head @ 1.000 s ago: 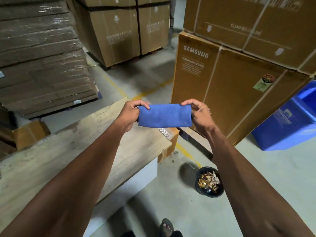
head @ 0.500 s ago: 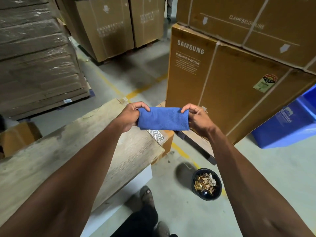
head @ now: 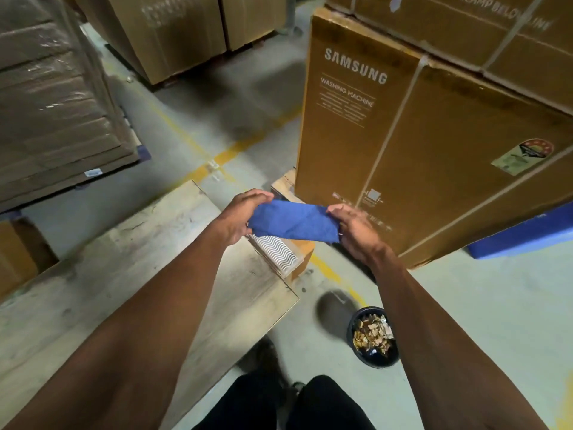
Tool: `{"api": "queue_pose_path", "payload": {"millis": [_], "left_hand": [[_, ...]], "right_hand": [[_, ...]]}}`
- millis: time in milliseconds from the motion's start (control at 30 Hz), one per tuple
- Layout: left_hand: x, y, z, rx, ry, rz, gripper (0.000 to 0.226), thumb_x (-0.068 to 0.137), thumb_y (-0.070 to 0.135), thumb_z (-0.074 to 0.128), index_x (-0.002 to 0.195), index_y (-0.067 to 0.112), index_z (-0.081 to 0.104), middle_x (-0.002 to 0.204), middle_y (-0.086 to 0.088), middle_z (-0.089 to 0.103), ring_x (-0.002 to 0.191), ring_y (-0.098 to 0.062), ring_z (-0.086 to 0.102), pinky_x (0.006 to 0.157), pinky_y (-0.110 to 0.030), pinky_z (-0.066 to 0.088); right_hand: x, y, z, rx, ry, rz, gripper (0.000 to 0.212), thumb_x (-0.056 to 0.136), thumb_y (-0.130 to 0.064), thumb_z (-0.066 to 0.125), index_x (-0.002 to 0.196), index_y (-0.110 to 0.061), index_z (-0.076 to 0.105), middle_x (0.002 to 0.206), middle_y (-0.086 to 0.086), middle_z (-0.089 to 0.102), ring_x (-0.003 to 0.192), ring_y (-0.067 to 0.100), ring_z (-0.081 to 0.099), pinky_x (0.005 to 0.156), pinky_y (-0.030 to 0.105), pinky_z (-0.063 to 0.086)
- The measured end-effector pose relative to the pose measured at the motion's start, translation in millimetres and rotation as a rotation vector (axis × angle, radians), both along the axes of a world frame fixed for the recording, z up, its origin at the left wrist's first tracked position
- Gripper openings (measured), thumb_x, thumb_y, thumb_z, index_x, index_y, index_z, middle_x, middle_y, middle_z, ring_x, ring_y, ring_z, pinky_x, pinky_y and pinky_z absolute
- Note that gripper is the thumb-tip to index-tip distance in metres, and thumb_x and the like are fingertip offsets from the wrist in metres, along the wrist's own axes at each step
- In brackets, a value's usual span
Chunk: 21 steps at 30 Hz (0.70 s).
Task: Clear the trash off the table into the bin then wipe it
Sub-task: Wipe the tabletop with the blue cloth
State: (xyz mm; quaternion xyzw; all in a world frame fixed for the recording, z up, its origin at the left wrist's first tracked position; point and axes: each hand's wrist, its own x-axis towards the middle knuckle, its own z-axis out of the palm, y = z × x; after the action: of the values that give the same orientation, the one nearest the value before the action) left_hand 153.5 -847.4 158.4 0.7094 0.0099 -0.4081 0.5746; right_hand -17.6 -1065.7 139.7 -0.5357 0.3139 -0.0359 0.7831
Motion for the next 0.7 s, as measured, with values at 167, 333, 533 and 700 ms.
{"api": "queue_pose_path", "payload": {"millis": [167, 333, 533, 700], "left_hand": [[28, -12, -49, 0.108, -0.069, 0.008, 0.054, 0.085, 0.005, 0.084, 0.126, 0.032, 0.06, 0.117, -0.015, 0.062, 0.102, -0.025, 0.062, 0.086, -0.038, 0.049], [56, -25, -107, 0.278, -0.195, 0.074, 0.057, 0.074, 0.011, 0.096, 0.118, 0.021, 0.061, 0.125, -0.007, 0.065, 0.113, -0.023, 0.063, 0.096, -0.029, 0.05], [77, -45, -184, 0.461, -0.319, 0.041, 0.049, 0.063, 0.029, 0.094, 0.103, 0.014, 0.07, 0.11, -0.015, 0.074, 0.112, -0.036, 0.07, 0.103, -0.045, 0.055], [98, -52, -255, 0.607, -0.37, -0.015, 0.045, 0.085, 0.018, 0.091, 0.124, 0.011, 0.071, 0.118, -0.014, 0.075, 0.115, -0.03, 0.069, 0.086, -0.023, 0.044]], "right_hand": [[27, -4, -49, -0.042, 0.157, 0.032, 0.041, 0.097, 0.015, 0.065, 0.13, -0.008, 0.056, 0.106, 0.01, 0.071, 0.081, 0.018, 0.071, 0.059, 0.029, 0.061], [53, -5, -107, -0.041, 0.323, 0.154, 0.026, 0.096, 0.008, 0.068, 0.114, -0.01, 0.066, 0.109, 0.013, 0.069, 0.082, 0.022, 0.068, 0.06, 0.033, 0.062], [82, -2, -195, -0.124, 0.463, 0.162, 0.025, 0.095, 0.007, 0.071, 0.109, -0.014, 0.064, 0.102, 0.01, 0.067, 0.085, 0.026, 0.067, 0.056, 0.034, 0.064], [99, 6, -266, -0.21, 0.542, 0.149, 0.02, 0.098, -0.005, 0.074, 0.114, -0.012, 0.064, 0.097, 0.006, 0.066, 0.082, 0.022, 0.066, 0.054, 0.028, 0.062]]}}
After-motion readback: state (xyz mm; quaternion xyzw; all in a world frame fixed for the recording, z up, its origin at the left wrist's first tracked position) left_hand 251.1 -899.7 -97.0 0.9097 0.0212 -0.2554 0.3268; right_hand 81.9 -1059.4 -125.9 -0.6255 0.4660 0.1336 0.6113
